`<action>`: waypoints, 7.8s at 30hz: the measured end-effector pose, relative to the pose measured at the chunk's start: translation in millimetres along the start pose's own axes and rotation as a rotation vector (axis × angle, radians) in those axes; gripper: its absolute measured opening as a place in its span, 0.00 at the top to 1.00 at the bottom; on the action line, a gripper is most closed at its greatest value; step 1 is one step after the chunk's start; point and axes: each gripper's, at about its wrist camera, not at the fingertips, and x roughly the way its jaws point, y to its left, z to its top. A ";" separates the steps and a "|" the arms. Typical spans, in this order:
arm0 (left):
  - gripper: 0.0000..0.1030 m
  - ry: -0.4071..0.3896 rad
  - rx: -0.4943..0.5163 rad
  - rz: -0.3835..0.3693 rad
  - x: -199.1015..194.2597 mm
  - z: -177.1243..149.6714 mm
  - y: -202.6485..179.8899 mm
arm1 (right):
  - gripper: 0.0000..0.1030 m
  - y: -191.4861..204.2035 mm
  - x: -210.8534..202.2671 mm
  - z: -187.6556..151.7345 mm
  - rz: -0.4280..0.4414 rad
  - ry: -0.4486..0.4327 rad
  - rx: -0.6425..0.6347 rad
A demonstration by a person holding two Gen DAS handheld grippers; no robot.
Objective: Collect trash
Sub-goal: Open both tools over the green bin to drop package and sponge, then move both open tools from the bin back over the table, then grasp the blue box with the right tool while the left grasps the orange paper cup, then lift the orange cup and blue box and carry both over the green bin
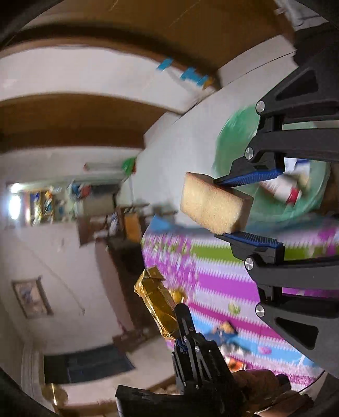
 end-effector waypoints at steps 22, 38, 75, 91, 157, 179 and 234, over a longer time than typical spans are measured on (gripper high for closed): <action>0.84 0.278 0.250 -0.157 148.2 -28.6 -105.6 | 0.66 -110.9 42.6 -65.1 -0.125 0.207 0.133; 0.84 0.288 0.267 -0.107 148.4 -27.5 -111.5 | 0.66 -103.7 80.1 -61.4 -0.128 0.298 0.146; 0.47 0.058 0.306 0.144 115.9 -32.2 -110.5 | 0.39 -89.7 99.6 -69.3 -0.198 0.279 0.101; 0.47 -0.054 0.213 0.223 73.1 -44.5 -85.6 | 0.32 -47.7 36.7 -67.4 -0.324 -0.021 0.031; 0.66 0.154 -0.725 0.495 -107.8 -282.7 301.9 | 0.37 385.6 276.2 -63.8 0.403 0.319 -0.385; 0.69 0.139 -0.671 0.614 -163.9 -276.7 254.4 | 0.46 336.1 157.2 -92.6 0.451 0.146 -0.280; 0.68 -0.023 0.078 0.312 35.3 -4.2 -55.5 | 0.45 -96.8 -3.3 -40.2 -0.183 0.020 0.098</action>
